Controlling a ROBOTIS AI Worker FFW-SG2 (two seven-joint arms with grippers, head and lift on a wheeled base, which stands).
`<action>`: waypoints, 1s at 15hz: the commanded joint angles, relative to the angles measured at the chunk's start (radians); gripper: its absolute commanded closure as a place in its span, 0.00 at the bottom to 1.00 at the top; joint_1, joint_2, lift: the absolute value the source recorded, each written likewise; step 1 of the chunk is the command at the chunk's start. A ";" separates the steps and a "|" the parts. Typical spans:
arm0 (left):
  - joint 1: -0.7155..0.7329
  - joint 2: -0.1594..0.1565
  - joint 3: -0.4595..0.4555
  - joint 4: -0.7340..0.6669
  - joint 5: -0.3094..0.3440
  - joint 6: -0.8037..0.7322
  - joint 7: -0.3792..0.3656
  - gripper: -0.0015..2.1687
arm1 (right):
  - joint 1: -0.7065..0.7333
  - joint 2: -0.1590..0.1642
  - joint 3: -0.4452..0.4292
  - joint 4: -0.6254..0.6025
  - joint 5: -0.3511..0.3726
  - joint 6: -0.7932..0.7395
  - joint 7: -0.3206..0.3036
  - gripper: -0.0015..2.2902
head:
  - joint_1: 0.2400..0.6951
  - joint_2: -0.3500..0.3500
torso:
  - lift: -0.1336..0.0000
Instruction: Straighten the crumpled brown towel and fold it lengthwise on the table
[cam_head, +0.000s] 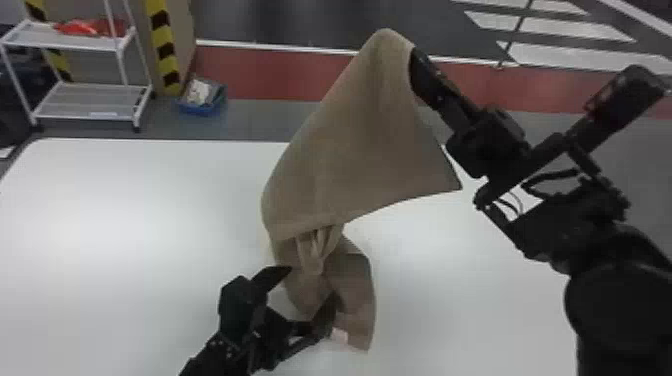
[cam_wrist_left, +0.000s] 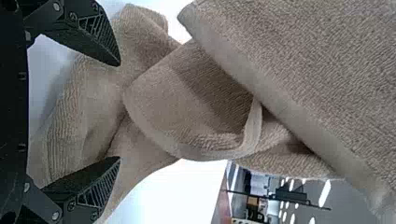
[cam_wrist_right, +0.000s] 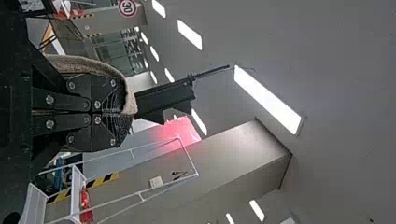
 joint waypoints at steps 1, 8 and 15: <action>-0.011 -0.003 -0.011 0.006 -0.015 0.033 0.007 0.09 | -0.010 0.005 -0.007 0.018 -0.004 0.001 0.002 0.96 | 1.00 0.23 | 0.07; -0.025 -0.003 -0.006 0.006 -0.029 0.067 0.004 0.60 | -0.049 0.005 -0.033 0.064 -0.009 0.010 0.009 0.96 | 1.00 0.22 | 0.07; 0.066 -0.003 0.064 -0.258 0.000 0.122 -0.050 0.80 | -0.073 0.005 -0.126 0.143 -0.064 0.001 0.008 0.96 | 1.00 0.18 | 0.07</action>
